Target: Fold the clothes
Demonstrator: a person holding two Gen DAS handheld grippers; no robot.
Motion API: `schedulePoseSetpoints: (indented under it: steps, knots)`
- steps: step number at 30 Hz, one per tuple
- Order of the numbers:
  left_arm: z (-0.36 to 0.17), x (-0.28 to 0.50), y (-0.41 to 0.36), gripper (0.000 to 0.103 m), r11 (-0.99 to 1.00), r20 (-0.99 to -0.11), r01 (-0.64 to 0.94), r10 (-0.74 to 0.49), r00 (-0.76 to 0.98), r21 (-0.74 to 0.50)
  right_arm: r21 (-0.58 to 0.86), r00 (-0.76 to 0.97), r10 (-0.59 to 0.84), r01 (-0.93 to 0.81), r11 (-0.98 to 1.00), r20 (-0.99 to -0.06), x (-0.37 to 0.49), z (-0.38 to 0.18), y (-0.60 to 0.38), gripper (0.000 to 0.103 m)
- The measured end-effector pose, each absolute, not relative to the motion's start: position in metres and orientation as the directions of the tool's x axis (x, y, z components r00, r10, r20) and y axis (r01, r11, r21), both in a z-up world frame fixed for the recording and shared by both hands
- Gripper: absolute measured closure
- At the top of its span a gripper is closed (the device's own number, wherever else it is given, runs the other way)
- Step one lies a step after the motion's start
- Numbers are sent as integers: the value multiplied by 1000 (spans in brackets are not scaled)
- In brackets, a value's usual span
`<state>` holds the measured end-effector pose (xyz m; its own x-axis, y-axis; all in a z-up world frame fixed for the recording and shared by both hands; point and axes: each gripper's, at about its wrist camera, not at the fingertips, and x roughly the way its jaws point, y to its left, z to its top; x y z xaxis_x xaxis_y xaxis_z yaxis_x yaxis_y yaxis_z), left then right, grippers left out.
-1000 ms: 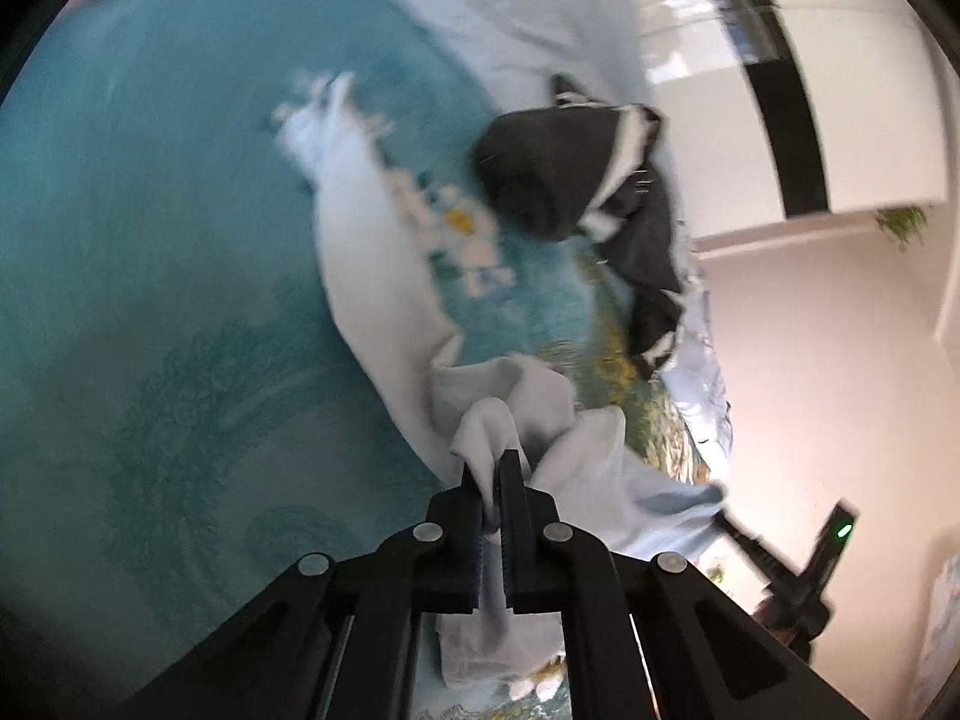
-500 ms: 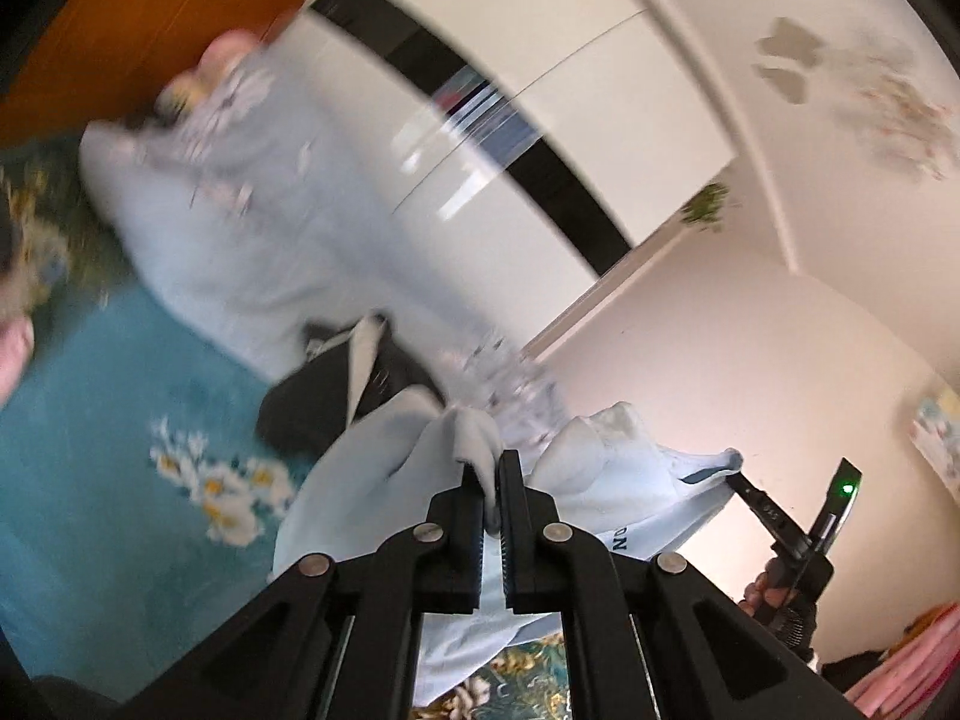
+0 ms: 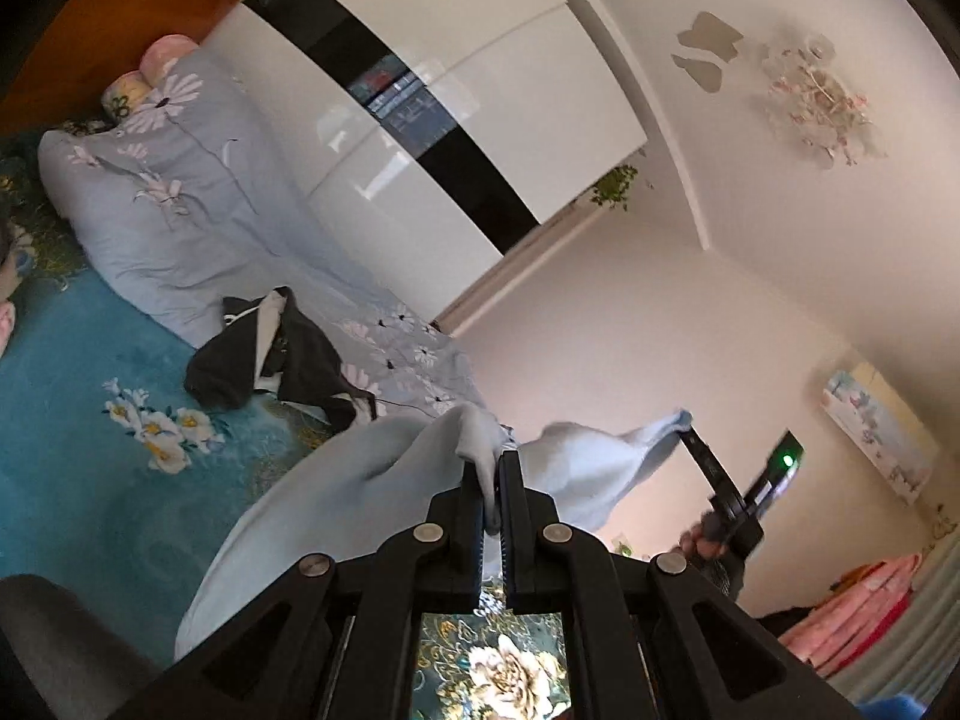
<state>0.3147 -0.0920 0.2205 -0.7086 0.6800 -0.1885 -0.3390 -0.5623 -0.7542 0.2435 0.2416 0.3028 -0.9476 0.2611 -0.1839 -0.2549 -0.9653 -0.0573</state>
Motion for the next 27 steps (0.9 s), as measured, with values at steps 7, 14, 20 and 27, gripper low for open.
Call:
schedulePoseSetpoints:
  steps: [7, 14, 20, 27]
  knots:
    - [138, 246, -87, 98, -663, -439, -80, 575, -690, -744, -122, -876, 238, -206, -971, -419, 147, 242, 242, 102]
    - [5, 171, -80, 97, -731, -687, 178, 487, -539, -658, -117, -631, 238, -227, -967, -738, 38, 58, 254, 102]
    - [-35, 115, -80, 98, -754, -752, 253, 439, -492, -606, -150, -503, 272, -269, -951, -821, -4, -15, 291, 102]
    - [-66, 82, -77, 98, -792, -810, 260, 436, -392, -552, -176, -439, 295, -292, -940, -849, -38, -42, 311, 102]
